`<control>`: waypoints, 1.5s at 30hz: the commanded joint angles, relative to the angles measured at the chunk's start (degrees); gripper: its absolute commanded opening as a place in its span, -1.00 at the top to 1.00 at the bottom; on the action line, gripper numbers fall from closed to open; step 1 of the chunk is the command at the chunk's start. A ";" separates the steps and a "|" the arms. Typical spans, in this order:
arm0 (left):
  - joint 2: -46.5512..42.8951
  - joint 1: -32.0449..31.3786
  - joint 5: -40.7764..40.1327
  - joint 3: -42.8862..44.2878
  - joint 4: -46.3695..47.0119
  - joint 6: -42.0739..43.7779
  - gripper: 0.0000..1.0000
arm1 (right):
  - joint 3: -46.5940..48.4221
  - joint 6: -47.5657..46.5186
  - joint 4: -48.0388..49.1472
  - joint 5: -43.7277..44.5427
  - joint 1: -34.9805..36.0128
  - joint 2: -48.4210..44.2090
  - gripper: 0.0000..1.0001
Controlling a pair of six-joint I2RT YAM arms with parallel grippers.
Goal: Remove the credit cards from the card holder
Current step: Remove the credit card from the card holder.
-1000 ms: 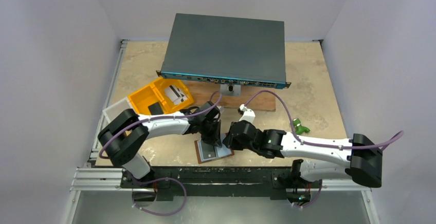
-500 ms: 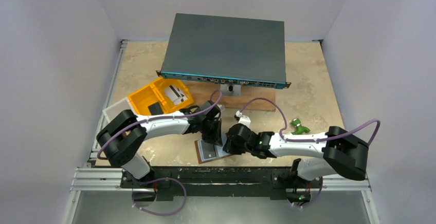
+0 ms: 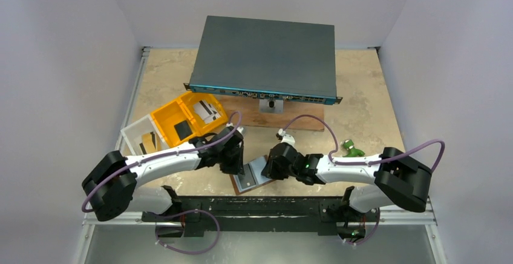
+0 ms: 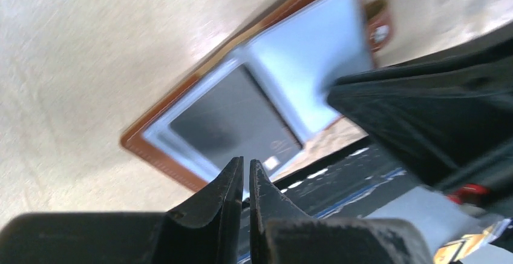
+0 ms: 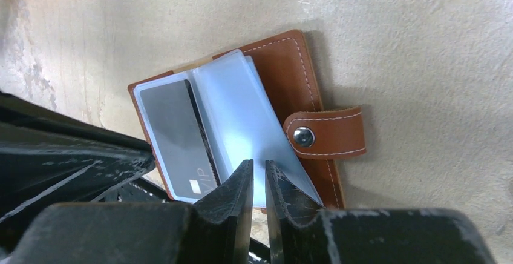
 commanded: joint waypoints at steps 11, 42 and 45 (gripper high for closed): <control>0.91 -0.15 -3.39 -4.13 1.70 -1.41 0.87 | 5.08 -4.71 6.51 -5.28 0.84 5.35 0.53; 13.59 4.35 -1.81 1.38 2.13 4.38 1.00 | -9.90 4.47 30.47 -16.15 -3.07 5.11 0.87; 13.80 5.33 -2.05 1.77 1.30 5.12 1.00 | -10.92 4.99 31.25 -15.89 -3.39 4.50 0.98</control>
